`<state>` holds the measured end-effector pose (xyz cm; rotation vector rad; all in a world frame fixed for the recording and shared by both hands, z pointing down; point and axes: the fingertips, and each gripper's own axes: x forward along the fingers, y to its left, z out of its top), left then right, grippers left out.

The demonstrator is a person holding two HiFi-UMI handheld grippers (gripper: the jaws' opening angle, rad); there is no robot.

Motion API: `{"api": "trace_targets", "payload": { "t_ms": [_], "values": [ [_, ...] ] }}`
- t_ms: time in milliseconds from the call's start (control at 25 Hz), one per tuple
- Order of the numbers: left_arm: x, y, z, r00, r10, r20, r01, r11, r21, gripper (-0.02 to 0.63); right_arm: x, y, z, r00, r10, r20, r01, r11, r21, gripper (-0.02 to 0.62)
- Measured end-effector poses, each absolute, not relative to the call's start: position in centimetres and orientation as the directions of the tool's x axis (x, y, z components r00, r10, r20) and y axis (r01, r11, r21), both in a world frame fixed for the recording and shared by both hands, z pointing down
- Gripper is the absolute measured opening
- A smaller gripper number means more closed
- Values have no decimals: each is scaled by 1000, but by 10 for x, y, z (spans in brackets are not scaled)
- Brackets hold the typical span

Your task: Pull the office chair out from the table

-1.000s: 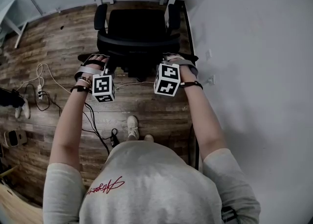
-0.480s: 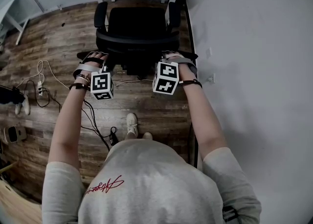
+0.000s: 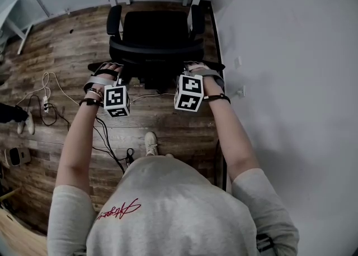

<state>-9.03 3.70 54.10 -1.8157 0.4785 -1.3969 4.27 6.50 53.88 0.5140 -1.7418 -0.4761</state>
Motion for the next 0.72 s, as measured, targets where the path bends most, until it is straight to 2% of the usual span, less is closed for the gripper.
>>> {"api": "trace_targets", "payload": {
  "t_ms": [720],
  "values": [
    [-90,36,539,303,-596,743,130,-747,-652,98,41,59,533,-204,-563,801,-90,825,557,109]
  ]
}}
